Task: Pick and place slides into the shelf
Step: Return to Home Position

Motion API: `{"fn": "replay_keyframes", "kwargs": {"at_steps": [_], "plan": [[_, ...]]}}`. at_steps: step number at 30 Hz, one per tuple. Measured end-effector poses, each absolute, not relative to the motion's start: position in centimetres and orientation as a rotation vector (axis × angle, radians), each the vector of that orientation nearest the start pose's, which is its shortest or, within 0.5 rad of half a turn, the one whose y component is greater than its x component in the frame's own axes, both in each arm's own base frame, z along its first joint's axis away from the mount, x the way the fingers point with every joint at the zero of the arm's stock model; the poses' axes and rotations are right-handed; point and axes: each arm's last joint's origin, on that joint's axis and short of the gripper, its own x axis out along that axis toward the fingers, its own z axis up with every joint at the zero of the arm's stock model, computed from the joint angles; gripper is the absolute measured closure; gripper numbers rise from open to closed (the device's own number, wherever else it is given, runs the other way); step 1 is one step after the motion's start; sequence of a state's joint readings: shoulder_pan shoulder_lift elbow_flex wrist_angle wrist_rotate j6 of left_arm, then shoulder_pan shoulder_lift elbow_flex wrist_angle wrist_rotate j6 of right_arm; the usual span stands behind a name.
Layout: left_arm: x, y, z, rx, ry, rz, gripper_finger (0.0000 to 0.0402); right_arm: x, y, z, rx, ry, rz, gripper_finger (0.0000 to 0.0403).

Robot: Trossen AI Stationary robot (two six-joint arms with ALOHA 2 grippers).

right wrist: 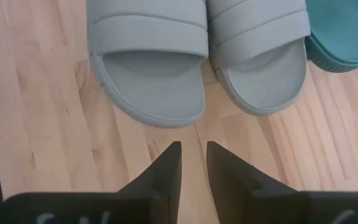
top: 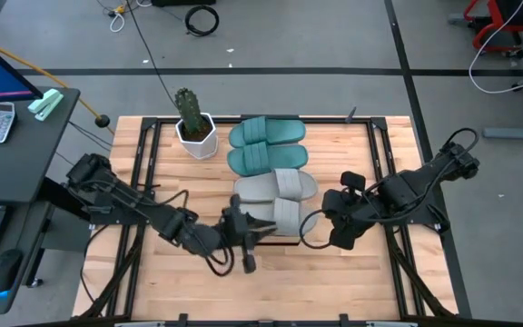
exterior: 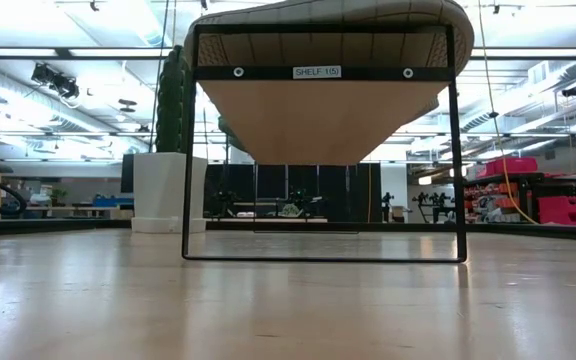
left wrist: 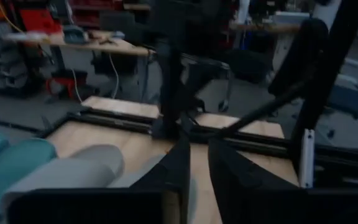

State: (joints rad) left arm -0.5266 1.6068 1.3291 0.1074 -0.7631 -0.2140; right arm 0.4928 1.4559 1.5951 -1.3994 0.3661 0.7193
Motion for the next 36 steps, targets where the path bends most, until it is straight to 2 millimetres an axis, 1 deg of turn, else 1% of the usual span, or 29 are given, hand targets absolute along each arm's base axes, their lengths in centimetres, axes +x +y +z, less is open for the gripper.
{"fn": "replay_keyframes", "kwargs": {"at_steps": [4, 8, 11, 16, 26, 31, 36], "plan": [[31.8, -14.7, 33.7, -0.116, 0.040, 0.277, 0.0366, 22.7, 11.3, 36.9, 0.106, 1.093, -0.290, 0.0320], [30.4, -12.7, 32.9, -0.090, 0.055, 0.312, 0.0385, 22.8, 11.3, 36.9, 0.106, 1.084, -0.292, 0.0320], [29.1, -11.2, 32.3, -0.084, 0.064, 0.336, 0.0389, 22.9, 11.3, 37.0, 0.113, 1.073, -0.288, 0.0321], [26.6, -8.6, 31.4, -0.097, 0.040, 0.336, 0.0385, 23.6, 11.0, 37.2, 0.158, 1.024, -0.288, 0.0321], [21.8, -4.2, 29.4, -0.114, -0.034, 0.333, 0.0393, 25.9, 9.0, 36.6, 0.259, 0.997, -0.371, 0.0321], [19.3, -2.7, 28.3, -0.121, -0.062, 0.349, 0.0386, 27.7, 7.6, 36.0, 0.328, 0.990, -0.402, 0.0321], [16.9, -1.8, 27.5, -0.116, -0.142, 0.341, 0.0396, 29.2, 6.6, 35.3, 0.376, 0.982, -0.417, 0.0321]]}}
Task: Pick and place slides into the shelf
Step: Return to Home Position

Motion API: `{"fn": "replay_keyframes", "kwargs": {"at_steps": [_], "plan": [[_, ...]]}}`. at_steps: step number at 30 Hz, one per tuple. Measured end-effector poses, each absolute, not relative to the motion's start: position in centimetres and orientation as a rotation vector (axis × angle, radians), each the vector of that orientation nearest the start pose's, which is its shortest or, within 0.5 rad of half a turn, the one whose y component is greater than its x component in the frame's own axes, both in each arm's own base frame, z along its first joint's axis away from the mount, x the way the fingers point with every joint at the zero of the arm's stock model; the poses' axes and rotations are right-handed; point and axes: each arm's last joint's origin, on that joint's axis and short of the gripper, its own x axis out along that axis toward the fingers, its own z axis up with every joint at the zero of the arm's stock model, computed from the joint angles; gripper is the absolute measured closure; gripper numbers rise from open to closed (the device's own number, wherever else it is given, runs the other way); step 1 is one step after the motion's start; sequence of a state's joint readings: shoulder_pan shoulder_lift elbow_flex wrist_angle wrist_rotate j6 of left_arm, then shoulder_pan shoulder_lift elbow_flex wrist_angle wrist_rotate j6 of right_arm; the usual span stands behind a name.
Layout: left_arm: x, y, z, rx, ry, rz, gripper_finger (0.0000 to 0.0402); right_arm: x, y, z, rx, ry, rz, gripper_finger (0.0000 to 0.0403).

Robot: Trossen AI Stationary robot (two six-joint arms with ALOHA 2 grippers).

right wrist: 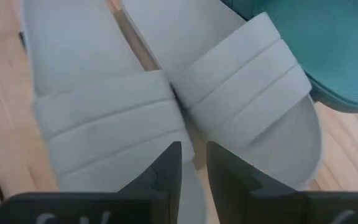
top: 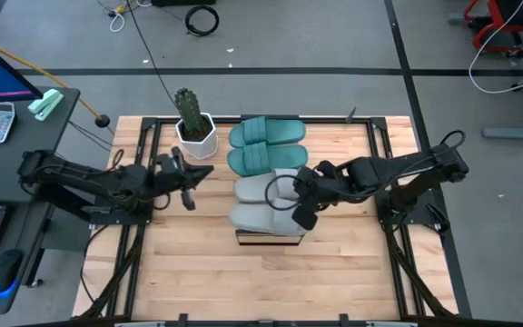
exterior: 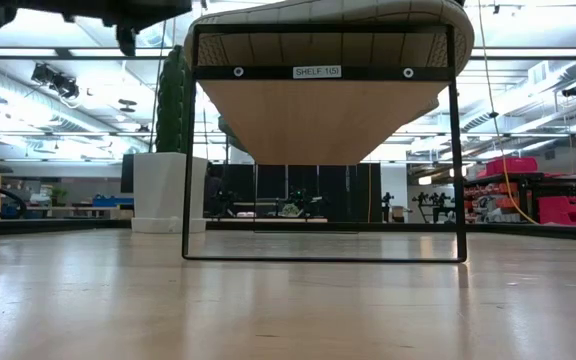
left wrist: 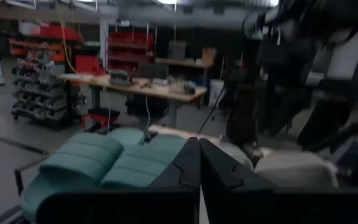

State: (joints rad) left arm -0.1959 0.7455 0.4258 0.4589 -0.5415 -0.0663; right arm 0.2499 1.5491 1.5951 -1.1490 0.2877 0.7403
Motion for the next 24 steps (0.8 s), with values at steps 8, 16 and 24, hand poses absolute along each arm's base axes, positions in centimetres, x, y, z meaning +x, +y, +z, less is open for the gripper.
{"fn": "replay_keyframes", "kwargs": {"at_steps": [8, 16, 24], "plan": [[13.5, -0.9, 26.5, -0.115, -0.244, 0.355, 0.0384, 30.6, 5.5, 34.2, 0.415, 1.016, -0.432, 0.0321], [12.4, -0.7, 24.1, -0.092, -0.220, 0.358, 0.0394, 31.2, 4.9, 34.0, 0.464, 1.001, -0.446, 0.0321], [12.2, -0.2, 23.1, -0.070, -0.186, 0.336, 0.0395, 31.5, 4.8, 33.9, 0.515, 0.987, -0.462, 0.0321]]}}
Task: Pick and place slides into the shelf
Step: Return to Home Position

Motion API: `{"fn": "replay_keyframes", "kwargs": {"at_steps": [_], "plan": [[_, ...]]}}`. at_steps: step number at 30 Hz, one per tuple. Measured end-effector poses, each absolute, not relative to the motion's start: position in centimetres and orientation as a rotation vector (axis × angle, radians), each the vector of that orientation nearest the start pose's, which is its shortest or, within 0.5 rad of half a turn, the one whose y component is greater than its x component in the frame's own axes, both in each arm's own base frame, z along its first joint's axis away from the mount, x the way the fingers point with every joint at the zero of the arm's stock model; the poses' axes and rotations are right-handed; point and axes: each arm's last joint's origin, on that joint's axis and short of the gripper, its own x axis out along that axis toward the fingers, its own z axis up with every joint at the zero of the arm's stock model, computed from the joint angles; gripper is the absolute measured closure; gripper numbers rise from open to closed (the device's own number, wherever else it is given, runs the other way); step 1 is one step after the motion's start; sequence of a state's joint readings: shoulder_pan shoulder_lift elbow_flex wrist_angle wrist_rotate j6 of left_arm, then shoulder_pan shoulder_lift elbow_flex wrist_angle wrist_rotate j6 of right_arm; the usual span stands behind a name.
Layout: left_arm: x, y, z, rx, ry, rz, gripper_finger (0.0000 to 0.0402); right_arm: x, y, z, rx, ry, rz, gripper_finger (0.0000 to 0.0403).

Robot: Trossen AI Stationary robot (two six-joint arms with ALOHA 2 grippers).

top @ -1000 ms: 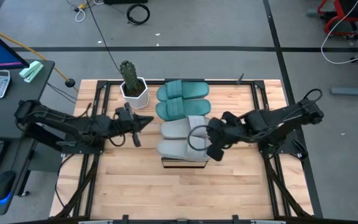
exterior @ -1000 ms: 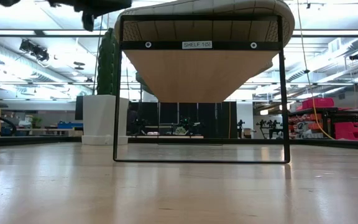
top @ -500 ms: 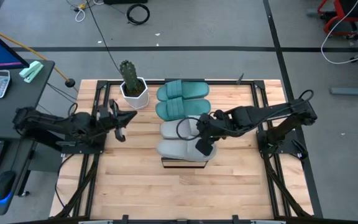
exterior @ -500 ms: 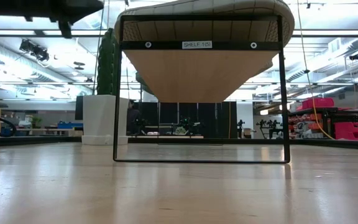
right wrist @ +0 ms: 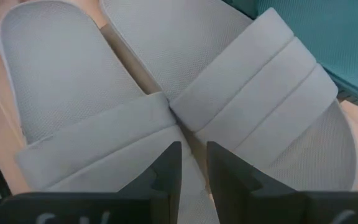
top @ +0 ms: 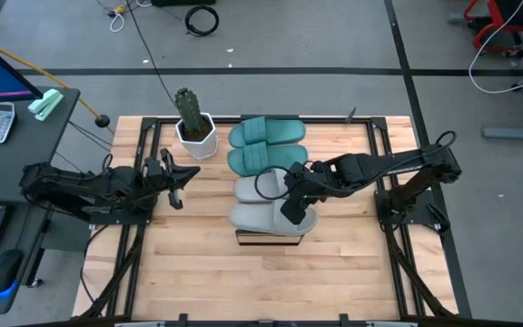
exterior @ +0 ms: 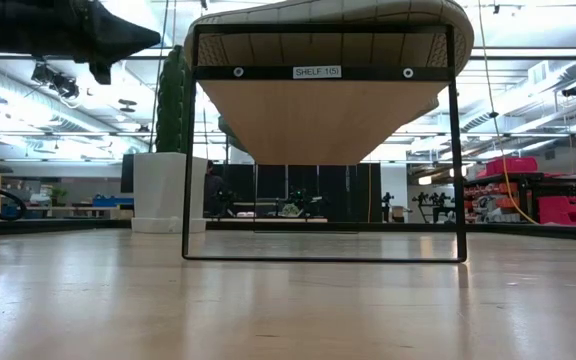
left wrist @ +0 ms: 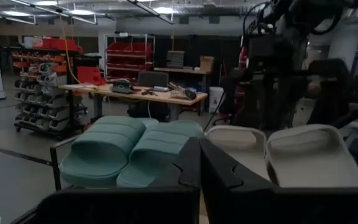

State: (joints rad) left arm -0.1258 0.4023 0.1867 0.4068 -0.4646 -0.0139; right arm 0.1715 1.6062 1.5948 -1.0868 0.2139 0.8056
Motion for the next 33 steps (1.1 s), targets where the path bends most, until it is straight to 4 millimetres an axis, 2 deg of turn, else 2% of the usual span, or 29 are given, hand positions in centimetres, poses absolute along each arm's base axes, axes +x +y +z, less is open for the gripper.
{"fn": "replay_keyframes", "kwargs": {"at_steps": [8, 18, 26, 33], "plan": [[12.3, 0.6, 22.8, -0.061, -0.162, 0.308, 0.0387, 31.7, 4.9, 34.0, 0.566, 0.963, -0.475, 0.0321], [11.9, 1.1, 23.7, -0.079, -0.262, 0.327, 0.0396, 31.7, 4.9, 34.0, 0.593, 0.956, -0.490, 0.0321], [10.2, 1.2, 23.7, -0.075, -0.258, 0.354, 0.0398, 31.7, 4.8, 34.0, 0.593, 0.956, -0.491, 0.0321], [8.9, 0.8, 23.1, -0.092, -0.216, 0.243, 0.0398, 31.8, 4.3, 34.0, 0.571, 0.958, -0.487, 0.0321]]}}
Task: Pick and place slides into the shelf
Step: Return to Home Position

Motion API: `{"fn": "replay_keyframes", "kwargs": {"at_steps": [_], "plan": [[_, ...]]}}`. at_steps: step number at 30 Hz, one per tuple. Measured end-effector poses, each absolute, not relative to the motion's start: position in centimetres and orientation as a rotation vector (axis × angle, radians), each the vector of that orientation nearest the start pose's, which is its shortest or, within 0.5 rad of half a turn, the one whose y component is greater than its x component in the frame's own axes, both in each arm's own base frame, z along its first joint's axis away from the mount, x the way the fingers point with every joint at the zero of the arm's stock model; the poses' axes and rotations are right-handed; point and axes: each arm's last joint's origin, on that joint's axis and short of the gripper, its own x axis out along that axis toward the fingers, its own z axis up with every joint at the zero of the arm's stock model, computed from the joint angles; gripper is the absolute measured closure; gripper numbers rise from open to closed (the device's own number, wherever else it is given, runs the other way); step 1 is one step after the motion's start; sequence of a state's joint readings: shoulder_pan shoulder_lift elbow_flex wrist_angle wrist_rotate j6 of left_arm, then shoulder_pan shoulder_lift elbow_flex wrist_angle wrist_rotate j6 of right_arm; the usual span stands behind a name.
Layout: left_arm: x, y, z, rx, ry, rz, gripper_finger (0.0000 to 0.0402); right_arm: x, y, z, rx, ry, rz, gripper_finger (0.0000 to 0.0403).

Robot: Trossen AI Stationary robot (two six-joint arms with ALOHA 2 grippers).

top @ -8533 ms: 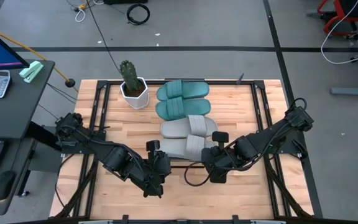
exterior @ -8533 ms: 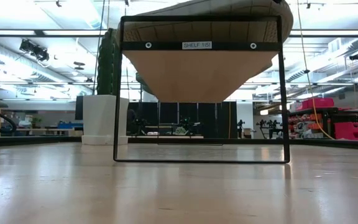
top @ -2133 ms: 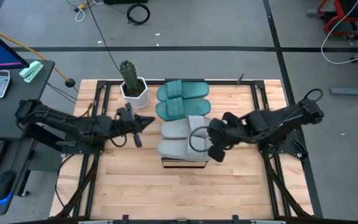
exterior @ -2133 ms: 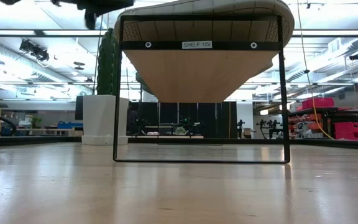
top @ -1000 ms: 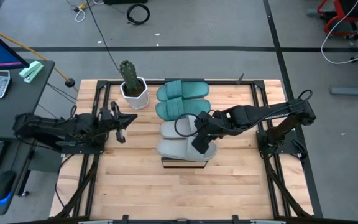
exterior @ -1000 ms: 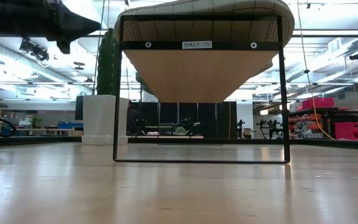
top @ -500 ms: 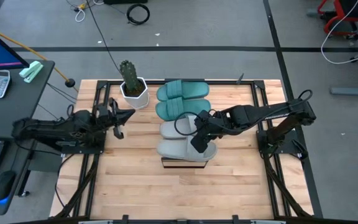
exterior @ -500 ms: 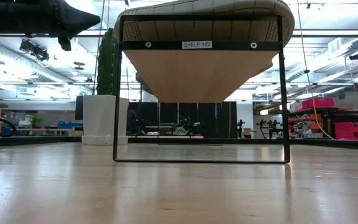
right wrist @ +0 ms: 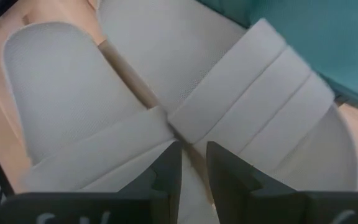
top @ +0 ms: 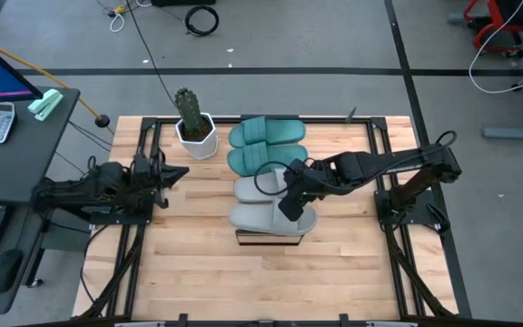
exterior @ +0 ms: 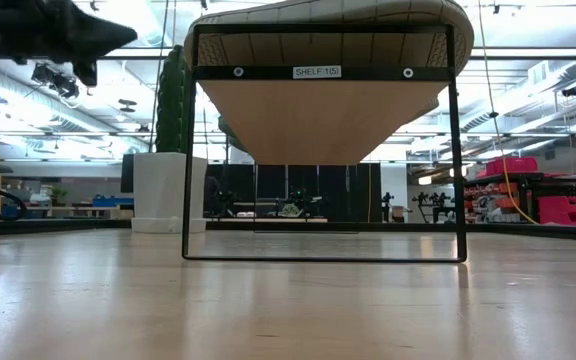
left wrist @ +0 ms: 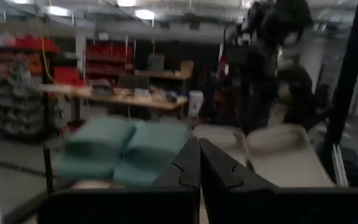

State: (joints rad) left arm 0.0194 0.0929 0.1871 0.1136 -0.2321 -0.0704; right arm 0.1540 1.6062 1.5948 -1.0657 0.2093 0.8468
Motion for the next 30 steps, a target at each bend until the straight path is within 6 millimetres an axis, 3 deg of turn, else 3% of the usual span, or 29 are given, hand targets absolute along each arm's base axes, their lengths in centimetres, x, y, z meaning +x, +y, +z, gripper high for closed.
{"fn": "replay_keyframes", "kwargs": {"at_steps": [13, 22, 30], "plan": [[8.5, 0.8, 21.6, -0.091, -0.081, 0.234, 0.0396, 32.0, 2.1, 34.0, 0.566, 0.966, -0.495, 0.0321], [8.6, 0.8, 21.0, -0.096, -0.022, 0.230, 0.0398, 32.0, 2.0, 34.0, 0.579, 0.966, -0.499, 0.0321], [9.3, 0.8, 19.2, -0.156, -0.132, 0.212, 0.0399, 32.0, 2.0, 34.0, 0.597, 0.965, -0.504, 0.0323]]}}
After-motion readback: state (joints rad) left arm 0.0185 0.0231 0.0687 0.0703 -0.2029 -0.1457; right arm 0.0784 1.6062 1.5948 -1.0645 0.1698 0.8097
